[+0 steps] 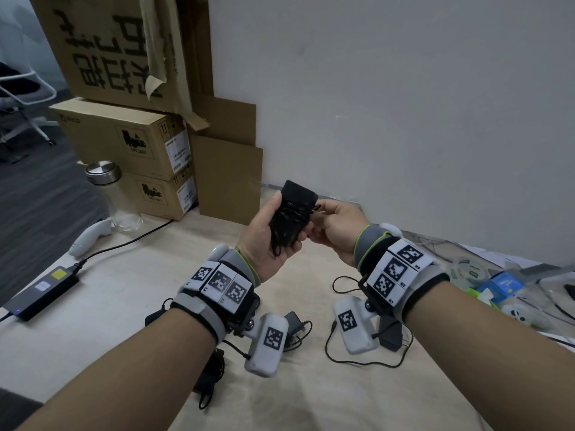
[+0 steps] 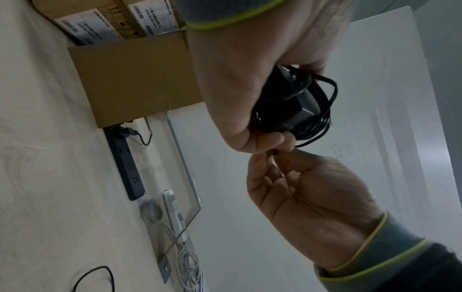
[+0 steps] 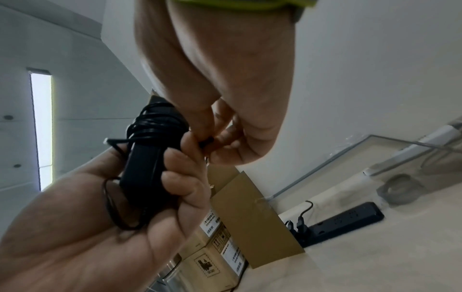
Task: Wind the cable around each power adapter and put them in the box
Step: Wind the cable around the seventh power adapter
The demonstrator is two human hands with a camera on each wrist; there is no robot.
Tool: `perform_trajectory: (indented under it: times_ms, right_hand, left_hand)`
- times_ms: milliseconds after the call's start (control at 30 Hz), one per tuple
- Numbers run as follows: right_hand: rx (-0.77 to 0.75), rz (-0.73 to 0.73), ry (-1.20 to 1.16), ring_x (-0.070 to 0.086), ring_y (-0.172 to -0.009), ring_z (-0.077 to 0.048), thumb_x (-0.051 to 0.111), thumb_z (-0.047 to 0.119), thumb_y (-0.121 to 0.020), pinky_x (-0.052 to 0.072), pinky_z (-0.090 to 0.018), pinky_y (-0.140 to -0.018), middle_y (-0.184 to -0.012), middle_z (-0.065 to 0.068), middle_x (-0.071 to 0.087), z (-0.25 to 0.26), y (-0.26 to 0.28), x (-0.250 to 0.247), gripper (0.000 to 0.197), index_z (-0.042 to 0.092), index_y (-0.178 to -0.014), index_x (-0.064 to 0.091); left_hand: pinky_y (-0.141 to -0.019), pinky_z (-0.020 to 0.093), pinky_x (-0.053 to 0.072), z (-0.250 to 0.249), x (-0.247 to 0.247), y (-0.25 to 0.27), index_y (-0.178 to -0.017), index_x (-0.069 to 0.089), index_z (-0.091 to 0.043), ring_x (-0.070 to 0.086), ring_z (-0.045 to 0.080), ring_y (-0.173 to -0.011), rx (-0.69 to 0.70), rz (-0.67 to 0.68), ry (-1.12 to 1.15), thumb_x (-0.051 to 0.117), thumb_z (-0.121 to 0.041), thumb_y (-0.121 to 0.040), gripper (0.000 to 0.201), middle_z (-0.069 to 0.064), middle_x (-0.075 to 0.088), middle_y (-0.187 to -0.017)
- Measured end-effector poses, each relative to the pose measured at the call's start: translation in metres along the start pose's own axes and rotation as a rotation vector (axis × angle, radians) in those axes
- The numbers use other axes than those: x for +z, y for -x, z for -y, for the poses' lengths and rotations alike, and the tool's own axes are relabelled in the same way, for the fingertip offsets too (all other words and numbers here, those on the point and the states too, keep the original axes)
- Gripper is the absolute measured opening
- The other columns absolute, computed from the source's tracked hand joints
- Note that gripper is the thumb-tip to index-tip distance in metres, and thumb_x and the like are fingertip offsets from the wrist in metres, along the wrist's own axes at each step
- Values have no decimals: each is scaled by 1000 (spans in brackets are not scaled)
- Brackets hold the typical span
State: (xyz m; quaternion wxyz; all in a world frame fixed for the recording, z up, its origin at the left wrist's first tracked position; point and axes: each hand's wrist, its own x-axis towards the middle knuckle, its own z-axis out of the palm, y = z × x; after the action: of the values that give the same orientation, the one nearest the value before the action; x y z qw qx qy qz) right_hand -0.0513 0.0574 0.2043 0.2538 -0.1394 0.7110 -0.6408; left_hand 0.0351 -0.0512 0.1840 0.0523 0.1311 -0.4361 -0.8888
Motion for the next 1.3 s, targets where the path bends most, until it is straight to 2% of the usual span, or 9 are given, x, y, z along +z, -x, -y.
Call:
perform_trajectory:
  times_ms: [167,367,500,700,833,967,1067,1133,1300]
  right_hand:
    - [-88,-30,197,49,-60,-13,52,6,-95,46,-23,-59,-66,-3,56,-3,-2,-1,18,9,-100,69]
    - [-142,-70,550,50,-63,-7,55,14,-94,46,-25,-67,-68,13,58,-16,-10,-4,18,21,-96,71]
    - [-143,-72,661,54,-72,-10,58,15,-92,39,-20,-66,-85,3,67,-25,-17,-7,14,21,-95,70]
    - [-137,-59,773,52,-65,-11,58,18,-92,37,-21,-65,-72,10,58,-31,-22,-20,16,30,-83,64]
    - [-120,-48,758,47,-59,-2,58,18,-92,37,-21,-63,-65,15,53,-40,-30,-18,15,29,-84,64]
    - [-89,-26,672,54,-68,-7,60,18,-92,42,-20,-59,-77,8,61,-63,-29,-9,9,22,-93,68]
    - [-23,-45,580,61,-84,-17,66,24,-88,55,-36,-75,-97,2,64,-87,-27,-5,15,23,-102,68]
    - [28,-50,574,61,-86,-19,68,28,-86,56,-43,-81,-98,3,64,-102,-26,-4,17,25,-103,67]
    - [111,16,619,59,-79,-16,67,32,-86,55,-41,-84,-87,8,63,-131,-20,-2,13,23,-95,69]
  left_hand:
    - [-64,23,41,-4,-4,-3,-110,64,-6,54,13,-67,28,-32,64,36,-57,-95,60,9,64,-84]
    - [-56,20,44,-4,-10,-3,-107,63,-7,53,15,-62,12,-18,152,41,-55,-91,55,11,63,-81]
    - [-52,20,43,-4,-16,-4,-108,61,-6,54,14,-58,-13,24,234,49,-54,-82,56,11,62,-78]
    - [-47,18,41,3,-22,-3,-86,72,-5,53,13,-51,-59,89,333,52,-51,-82,50,10,61,-73]
    - [-48,18,42,9,-30,-4,-99,66,-6,55,13,-52,-91,109,325,51,-51,-82,50,10,62,-74]
    - [-53,20,50,17,-47,-5,-112,62,-8,60,13,-60,-104,32,117,48,-54,-83,56,9,68,-83]
    - [-60,23,52,26,-66,-2,-121,61,-8,63,13,-68,-129,-40,-59,45,-55,-85,60,8,71,-92]
    - [-65,26,51,36,-78,1,-126,57,-11,64,14,-75,-140,-86,-119,41,-51,-94,53,7,71,-96]
    - [-64,36,51,71,-104,12,-125,53,-29,62,28,-82,-136,-176,-195,49,-27,-99,26,11,66,-101]
